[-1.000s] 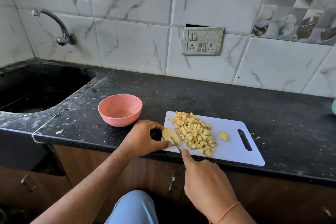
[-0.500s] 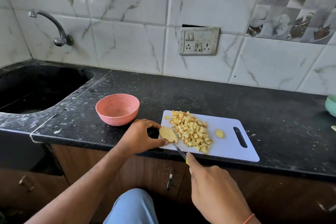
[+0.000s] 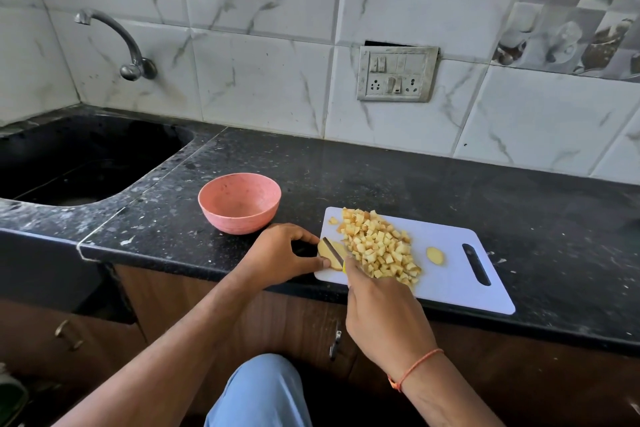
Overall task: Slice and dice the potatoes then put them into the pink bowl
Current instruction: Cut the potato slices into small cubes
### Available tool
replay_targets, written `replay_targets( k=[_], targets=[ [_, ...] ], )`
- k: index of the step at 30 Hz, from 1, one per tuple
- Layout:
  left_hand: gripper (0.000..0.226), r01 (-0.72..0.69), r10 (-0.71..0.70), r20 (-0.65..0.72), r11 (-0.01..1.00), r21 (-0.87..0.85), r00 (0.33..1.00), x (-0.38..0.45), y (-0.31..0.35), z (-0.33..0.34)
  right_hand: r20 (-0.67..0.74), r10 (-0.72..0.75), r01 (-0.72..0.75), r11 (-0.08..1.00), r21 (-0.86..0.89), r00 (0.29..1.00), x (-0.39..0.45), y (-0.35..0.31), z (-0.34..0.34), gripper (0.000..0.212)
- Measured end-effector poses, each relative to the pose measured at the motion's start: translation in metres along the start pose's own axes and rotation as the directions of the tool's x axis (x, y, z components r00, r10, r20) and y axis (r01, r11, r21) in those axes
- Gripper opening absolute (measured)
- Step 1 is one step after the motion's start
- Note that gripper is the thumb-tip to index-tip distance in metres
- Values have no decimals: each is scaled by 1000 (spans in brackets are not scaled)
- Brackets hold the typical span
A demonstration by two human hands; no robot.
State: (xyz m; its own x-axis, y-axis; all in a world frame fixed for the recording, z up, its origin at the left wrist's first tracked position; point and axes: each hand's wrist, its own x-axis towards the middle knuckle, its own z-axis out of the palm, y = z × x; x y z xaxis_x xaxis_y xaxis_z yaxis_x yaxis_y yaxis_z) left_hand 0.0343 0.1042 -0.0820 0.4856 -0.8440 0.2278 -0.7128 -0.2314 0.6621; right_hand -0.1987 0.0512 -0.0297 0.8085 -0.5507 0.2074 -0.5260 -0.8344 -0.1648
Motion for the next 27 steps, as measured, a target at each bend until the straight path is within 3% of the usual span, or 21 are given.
replay_targets(
  k=[11,27],
  targets=[
    [38,53,-52,12,998,-43,999,0,10,-4,52,-5,13,986,-163,999,14,-8,11,64],
    [42,131,-130,45,991,-5,990,3,14,-4,158,-4,13,998,-56,987,-27,8,-14,66]
  ],
)
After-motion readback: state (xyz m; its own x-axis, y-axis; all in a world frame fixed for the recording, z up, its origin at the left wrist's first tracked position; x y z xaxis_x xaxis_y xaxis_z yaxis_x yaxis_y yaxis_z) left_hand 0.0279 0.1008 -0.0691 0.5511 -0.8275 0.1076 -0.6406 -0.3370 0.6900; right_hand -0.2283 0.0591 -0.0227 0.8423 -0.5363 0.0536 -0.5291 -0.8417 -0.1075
